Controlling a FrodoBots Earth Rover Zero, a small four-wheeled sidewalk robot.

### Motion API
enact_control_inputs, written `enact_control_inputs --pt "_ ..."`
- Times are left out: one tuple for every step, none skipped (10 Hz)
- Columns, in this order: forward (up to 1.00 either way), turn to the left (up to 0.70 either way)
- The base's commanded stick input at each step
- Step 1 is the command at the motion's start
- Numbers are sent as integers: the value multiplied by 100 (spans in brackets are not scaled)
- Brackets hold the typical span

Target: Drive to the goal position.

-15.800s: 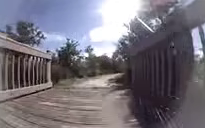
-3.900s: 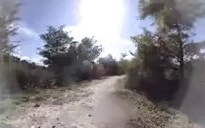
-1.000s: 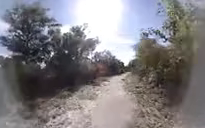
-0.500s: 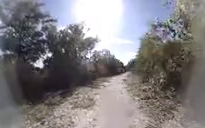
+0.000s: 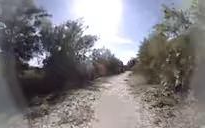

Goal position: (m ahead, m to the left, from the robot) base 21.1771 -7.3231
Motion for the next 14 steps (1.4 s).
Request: enact_control_inputs --pt "85 0" --pt "85 0" --pt "85 -2" --pt "85 -27" --pt "85 -29" --pt "85 0" --pt "85 0" --pt "85 0" --pt "85 0" --pt "85 0" --pt "85 0" --pt "85 0" --pt "85 0" --pt "85 0"
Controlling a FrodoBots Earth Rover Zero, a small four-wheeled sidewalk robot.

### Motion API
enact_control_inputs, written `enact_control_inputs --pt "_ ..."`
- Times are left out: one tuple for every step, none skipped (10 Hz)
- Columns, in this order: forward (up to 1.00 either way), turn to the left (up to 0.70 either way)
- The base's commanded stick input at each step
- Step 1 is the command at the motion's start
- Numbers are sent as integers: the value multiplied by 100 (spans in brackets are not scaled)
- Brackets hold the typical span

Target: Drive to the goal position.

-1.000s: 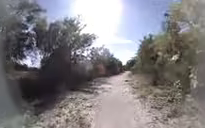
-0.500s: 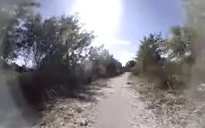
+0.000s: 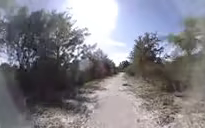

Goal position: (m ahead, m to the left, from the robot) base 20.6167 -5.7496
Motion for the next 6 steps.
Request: enact_control_inputs --pt "85 0" --pt "85 0" --pt "85 0" --pt "85 0" --pt "85 0" --pt "85 -10"
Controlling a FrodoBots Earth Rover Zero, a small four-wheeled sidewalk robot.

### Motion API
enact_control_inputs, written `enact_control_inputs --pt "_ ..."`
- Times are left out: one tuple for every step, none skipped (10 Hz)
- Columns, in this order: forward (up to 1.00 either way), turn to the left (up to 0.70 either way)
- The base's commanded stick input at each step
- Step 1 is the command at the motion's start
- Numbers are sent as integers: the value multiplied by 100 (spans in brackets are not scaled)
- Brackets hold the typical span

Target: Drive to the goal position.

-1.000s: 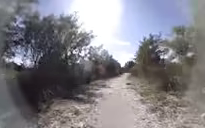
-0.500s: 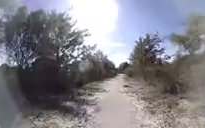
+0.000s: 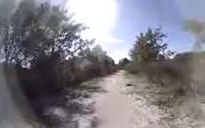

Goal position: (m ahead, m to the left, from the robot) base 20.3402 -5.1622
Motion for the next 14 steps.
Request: enact_control_inputs --pt "85 -33" --pt "85 -28" --pt "85 -10" --pt "85 0" --pt "85 0" --pt "85 0" --pt "85 0" --pt "85 -5" --pt "85 -23" --pt "85 -11" --pt "85 0" --pt "85 0" --pt "85 0" --pt "85 0"
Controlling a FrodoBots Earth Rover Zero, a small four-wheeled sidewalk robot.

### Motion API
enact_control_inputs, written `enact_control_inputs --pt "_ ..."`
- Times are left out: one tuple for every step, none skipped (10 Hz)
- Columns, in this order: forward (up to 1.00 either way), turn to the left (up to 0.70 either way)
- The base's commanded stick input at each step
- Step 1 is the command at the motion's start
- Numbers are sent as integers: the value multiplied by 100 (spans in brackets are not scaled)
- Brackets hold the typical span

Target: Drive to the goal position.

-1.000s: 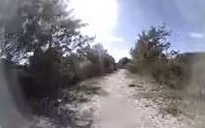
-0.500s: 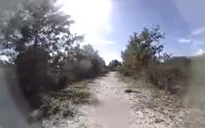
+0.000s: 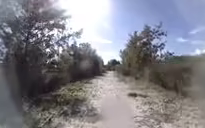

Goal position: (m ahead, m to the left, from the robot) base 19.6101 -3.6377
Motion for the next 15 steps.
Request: enact_control_inputs --pt "85 0" --pt "85 0" --pt "85 0" --pt "85 0" --pt "85 0" --pt "85 0" --pt "85 0" --pt "85 0" --pt "85 0" --pt "85 0" --pt "85 0" --pt "85 0" --pt "85 0" --pt "85 0" --pt "85 0"
